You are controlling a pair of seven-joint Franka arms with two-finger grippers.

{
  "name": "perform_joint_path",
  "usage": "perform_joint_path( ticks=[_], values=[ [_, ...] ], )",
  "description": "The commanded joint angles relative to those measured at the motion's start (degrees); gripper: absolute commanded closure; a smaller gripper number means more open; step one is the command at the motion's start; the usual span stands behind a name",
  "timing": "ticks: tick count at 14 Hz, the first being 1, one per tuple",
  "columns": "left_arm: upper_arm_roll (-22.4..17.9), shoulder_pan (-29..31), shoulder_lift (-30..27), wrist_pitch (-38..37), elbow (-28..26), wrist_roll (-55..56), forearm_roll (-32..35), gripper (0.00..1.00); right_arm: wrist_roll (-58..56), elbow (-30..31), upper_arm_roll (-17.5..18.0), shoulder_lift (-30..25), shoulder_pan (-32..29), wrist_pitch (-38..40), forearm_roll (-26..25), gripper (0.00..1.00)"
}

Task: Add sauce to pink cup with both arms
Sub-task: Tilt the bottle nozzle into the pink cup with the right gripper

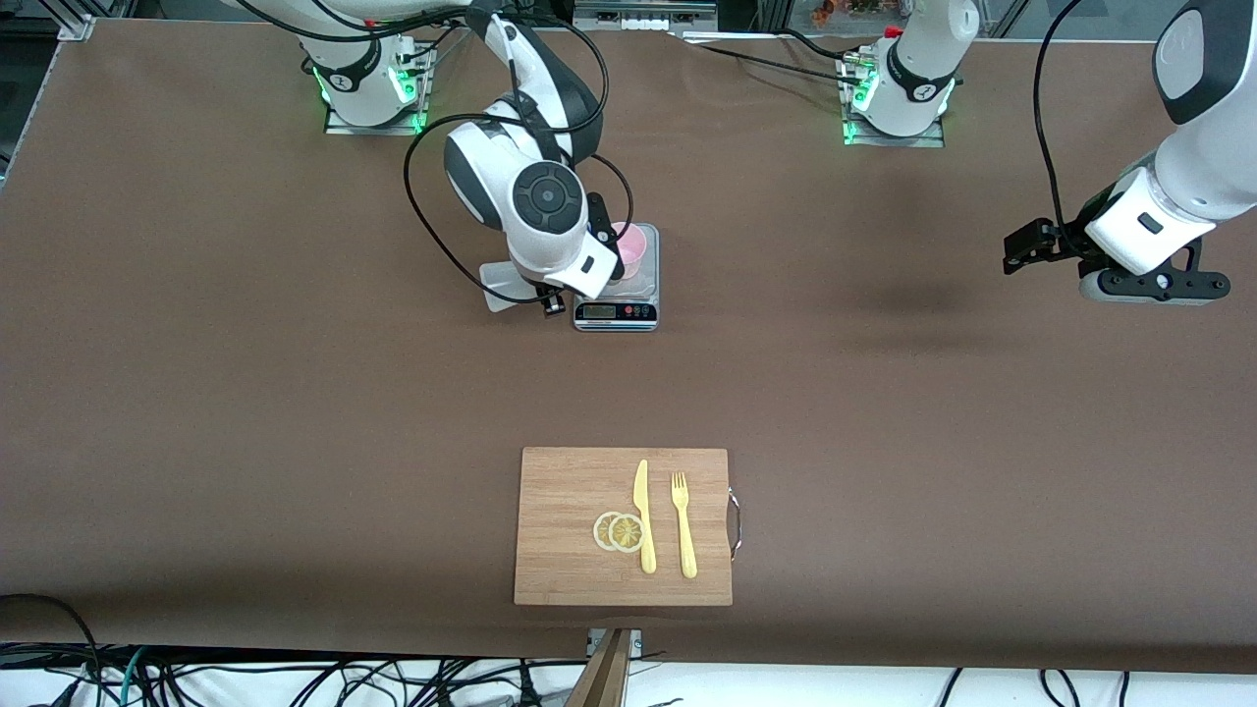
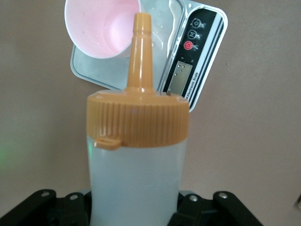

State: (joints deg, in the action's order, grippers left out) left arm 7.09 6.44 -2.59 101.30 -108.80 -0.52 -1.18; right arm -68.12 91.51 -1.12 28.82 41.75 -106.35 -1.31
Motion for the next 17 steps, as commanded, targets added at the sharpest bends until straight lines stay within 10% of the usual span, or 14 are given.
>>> perform_joint_path(
  ticks=[1,17],
  values=[
    [0.38,0.59,0.57,-1.02,1.31,-1.06,0.83,0.00,0.62,0.16,-0.55,0.01,1.49,1.14,-2.55,1.00],
    [0.38,0.59,0.92,-1.02,1.31,-1.06,0.83,0.00,2.73,0.07,-0.63,1.33,4.83,2.90,-10.02,1.00]
  ],
)
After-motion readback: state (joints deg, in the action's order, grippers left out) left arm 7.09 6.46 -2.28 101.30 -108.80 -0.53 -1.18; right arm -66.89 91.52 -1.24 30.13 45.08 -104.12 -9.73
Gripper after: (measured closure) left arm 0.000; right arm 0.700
